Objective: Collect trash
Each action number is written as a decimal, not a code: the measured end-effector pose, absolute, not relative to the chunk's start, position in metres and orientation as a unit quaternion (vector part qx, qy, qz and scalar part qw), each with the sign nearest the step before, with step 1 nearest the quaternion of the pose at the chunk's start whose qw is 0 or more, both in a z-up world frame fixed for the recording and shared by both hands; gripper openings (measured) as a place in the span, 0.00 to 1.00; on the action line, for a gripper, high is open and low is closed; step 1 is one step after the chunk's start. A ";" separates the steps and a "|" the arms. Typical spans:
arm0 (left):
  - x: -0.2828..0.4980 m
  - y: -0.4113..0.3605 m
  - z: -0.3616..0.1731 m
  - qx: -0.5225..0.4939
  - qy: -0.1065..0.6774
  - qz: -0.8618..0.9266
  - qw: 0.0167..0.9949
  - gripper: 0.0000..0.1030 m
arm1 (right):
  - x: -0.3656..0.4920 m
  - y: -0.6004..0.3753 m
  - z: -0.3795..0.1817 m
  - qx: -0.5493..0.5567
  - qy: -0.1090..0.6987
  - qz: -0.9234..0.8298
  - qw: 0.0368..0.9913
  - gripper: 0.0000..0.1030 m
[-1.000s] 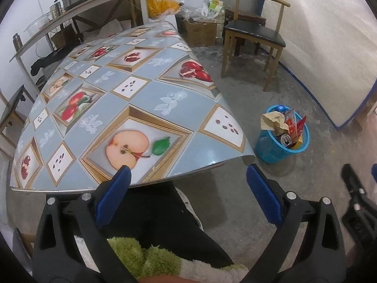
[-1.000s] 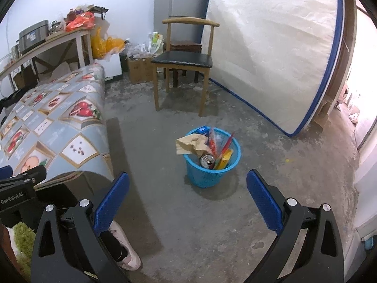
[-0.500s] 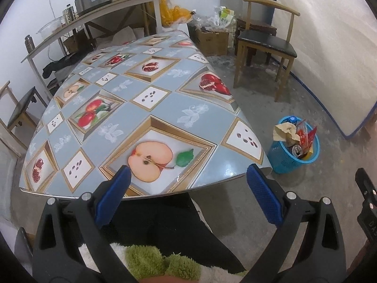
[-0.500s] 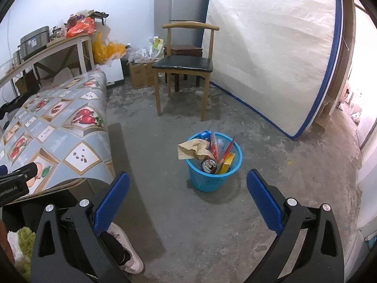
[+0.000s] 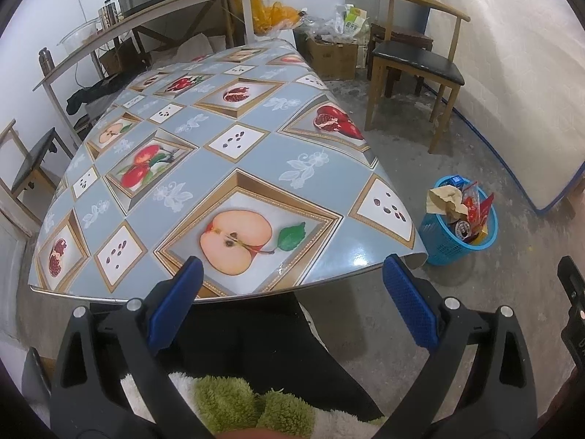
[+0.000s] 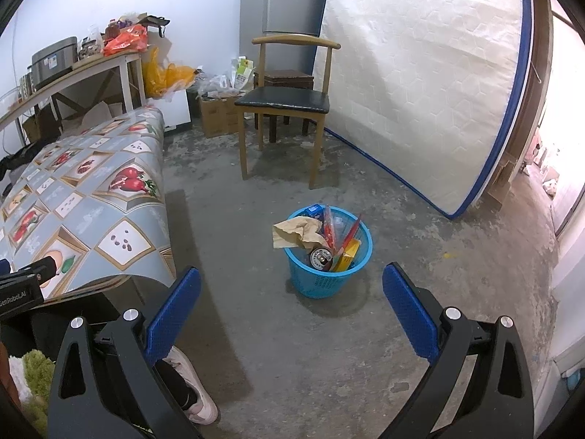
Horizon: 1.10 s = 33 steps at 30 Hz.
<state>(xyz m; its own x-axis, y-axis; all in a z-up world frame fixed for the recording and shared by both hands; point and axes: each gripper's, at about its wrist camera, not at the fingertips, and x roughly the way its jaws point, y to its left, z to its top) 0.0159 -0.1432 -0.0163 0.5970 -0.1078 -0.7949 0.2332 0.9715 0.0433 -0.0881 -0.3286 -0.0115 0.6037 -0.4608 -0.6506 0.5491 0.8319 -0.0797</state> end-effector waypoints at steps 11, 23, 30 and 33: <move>0.016 -0.144 -0.016 0.071 0.440 -0.096 0.890 0.92 | -0.085 -0.328 -0.011 0.063 0.347 -0.280 0.893 0.94; 0.016 -0.144 -0.019 0.073 0.442 -0.098 0.889 0.92 | -0.085 -0.329 -0.011 0.063 0.347 -0.281 0.893 0.94; 0.016 -0.144 -0.020 0.074 0.442 -0.099 0.888 0.92 | -0.085 -0.329 -0.011 0.063 0.346 -0.280 0.893 0.94; 0.016 -0.144 -0.020 0.073 0.442 -0.098 0.888 0.92 | -0.084 -0.329 -0.011 0.063 0.346 -0.280 0.893 0.94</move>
<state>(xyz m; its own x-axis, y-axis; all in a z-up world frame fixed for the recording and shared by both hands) 0.0159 -0.1444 -0.0196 0.5894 -0.1087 -0.8005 0.2380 0.9703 0.0435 -0.0845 -0.3287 -0.0106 0.6038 -0.4563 -0.6536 0.5431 0.8357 -0.0817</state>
